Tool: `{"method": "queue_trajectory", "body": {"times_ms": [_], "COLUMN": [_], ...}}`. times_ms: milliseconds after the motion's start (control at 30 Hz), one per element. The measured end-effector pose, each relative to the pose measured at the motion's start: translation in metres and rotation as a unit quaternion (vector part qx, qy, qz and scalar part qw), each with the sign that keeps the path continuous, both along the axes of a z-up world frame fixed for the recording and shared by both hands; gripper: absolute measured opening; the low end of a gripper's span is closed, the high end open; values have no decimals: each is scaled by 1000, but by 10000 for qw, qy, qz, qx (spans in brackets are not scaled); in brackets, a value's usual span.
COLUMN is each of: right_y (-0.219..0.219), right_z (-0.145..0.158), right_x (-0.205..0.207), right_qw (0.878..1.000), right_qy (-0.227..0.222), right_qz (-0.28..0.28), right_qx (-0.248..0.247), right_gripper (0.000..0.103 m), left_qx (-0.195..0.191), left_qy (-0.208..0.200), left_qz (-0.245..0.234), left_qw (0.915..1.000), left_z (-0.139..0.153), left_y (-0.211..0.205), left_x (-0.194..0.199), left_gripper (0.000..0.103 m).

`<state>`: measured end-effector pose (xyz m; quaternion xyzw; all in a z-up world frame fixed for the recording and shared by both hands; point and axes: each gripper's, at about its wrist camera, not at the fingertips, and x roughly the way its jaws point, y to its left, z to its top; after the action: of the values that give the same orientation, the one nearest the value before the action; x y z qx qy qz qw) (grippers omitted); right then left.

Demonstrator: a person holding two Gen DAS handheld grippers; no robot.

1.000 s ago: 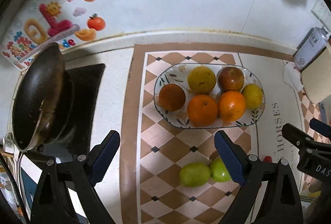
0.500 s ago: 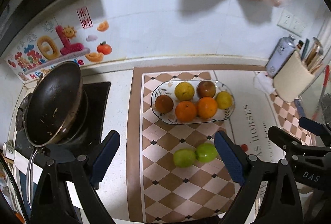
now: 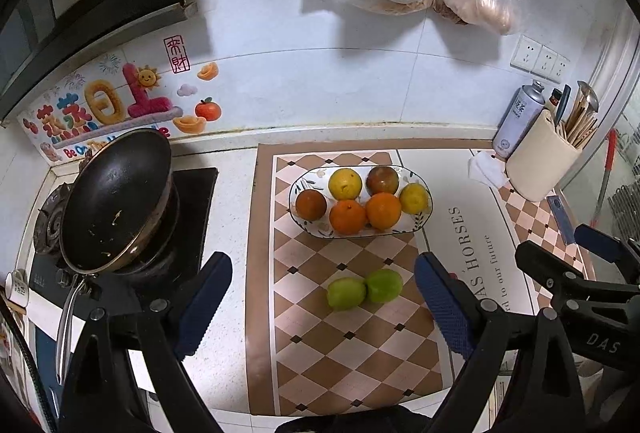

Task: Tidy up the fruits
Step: 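Lift both tools away from the filled plate, then move both tools toward the two green apples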

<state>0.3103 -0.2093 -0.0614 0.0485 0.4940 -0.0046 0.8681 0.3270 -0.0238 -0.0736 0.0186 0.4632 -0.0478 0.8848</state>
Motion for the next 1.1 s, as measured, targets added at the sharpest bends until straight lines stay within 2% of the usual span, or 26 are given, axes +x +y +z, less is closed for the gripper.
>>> {"method": "queue_trajectory", "body": {"times_ms": [167, 267, 300, 333, 367, 533, 633, 733, 867, 933, 967, 1100], "right_y": [-2, -5, -6, -7, -8, -14, -14, -7, 12, 20, 23, 21], "right_z": [-6, -20, -29, -38, -47, -132, -193, -243, -289, -302, -307, -302], "right_x": [3, 12, 17, 21, 25, 60, 80, 94, 106, 108, 108, 106], "right_qw": [9999, 9993, 9988, 9982, 9972, 9811, 9595, 9410, 9290, 9275, 9265, 9380], "right_qy": [28, 199, 280, 356, 448, 1273, 1874, 2338, 2766, 2877, 2906, 2789], "right_qz": [-37, -23, -12, 0, 7, -68, -268, -401, -337, -231, -183, -71], "right_qx": [128, 309, 396, 487, 596, 1454, 2085, 2413, 2434, 2374, 2385, 2056], "right_gripper": [100, 100, 100, 100, 100, 100, 99, 94, 85, 70, 66, 66], "left_qx": [-40, 18, 53, 145, 239, 509, 533, 558, 512, 505, 484, 343], "left_qy": [111, 220, 281, 421, 562, 1152, 1539, 1941, 2245, 2347, 2405, 2538], "left_qz": [96, 244, 264, 281, 311, 529, 630, 741, 798, 787, 795, 785], "left_qw": [9999, 9995, 9992, 9986, 9977, 9906, 9846, 9766, 9699, 9675, 9662, 9635], "left_z": [-7, -19, -25, -34, -45, -99, -131, -162, -185, -194, -198, -207], "left_y": [5, 12, 14, 15, 17, 29, 33, 34, 33, 31, 30, 24], "left_x": [7, 17, 22, 29, 36, 59, 70, 77, 82, 84, 85, 89], "left_gripper": [93, 93, 94, 101, 103, 103, 103, 103, 103, 103, 103, 103]}}
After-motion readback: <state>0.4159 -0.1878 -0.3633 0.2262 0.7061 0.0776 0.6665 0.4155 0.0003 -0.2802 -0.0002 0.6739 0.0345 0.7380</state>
